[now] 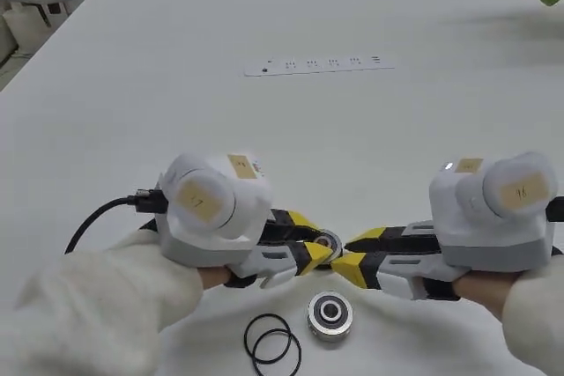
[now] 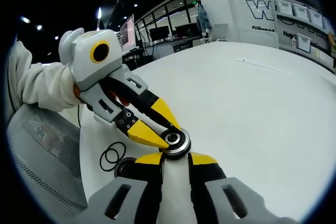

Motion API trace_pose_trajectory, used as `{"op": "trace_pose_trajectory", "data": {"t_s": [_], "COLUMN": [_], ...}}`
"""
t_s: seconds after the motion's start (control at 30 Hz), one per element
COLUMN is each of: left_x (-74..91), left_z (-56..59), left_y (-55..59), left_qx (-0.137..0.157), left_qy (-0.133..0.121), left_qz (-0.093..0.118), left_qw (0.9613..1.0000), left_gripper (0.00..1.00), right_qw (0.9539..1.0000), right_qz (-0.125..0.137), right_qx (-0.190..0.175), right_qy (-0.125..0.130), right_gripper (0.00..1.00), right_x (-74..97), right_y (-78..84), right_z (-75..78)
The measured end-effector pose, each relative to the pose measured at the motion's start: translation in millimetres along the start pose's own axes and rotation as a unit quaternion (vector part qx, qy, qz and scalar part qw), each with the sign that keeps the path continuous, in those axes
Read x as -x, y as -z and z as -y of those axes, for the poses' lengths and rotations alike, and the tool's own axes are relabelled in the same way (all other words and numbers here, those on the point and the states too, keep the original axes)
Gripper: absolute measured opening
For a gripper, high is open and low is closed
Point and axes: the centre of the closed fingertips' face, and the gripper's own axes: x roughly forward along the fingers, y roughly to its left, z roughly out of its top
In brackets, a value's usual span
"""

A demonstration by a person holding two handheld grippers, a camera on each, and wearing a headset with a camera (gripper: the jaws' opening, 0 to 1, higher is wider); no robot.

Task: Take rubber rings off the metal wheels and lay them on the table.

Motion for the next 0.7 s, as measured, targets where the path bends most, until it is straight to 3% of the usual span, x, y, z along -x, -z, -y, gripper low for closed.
{"op": "trace_pose_trajectory", "data": {"t_s": [0.13,0.3,0.53,0.7], "left_x": [0.9,0.7,1.0,1.1], "left_z": [3.1,3.3,3.8,5.9], "left_y": [0.4,0.8,1.3,1.6], "left_qx": [-0.002,0.0,0.001,-0.004], "left_qy": [0.005,0.002,0.002,0.004], "left_qz": [0.0,-0.001,-0.002,-0.002], "left_qw": [1.0,1.0,1.0,1.0], "left_gripper": [0.15,0.14,0.14,0.14], "right_qw": [0.9998,0.9995,0.9983,0.9987], "right_qz": [-0.016,-0.015,-0.024,-0.027], "right_qx": [0.015,0.029,0.052,0.029], "right_qy": [-0.004,-0.003,0.01,0.033], "right_gripper": [0.11,0.1,0.0,0.0], "right_x": [-1.1,0.1,1.1,4.3], "right_y": [6.6,6.0,6.6,4.4], "right_z": [-3.6,-4.7,1.0,9.5]}}
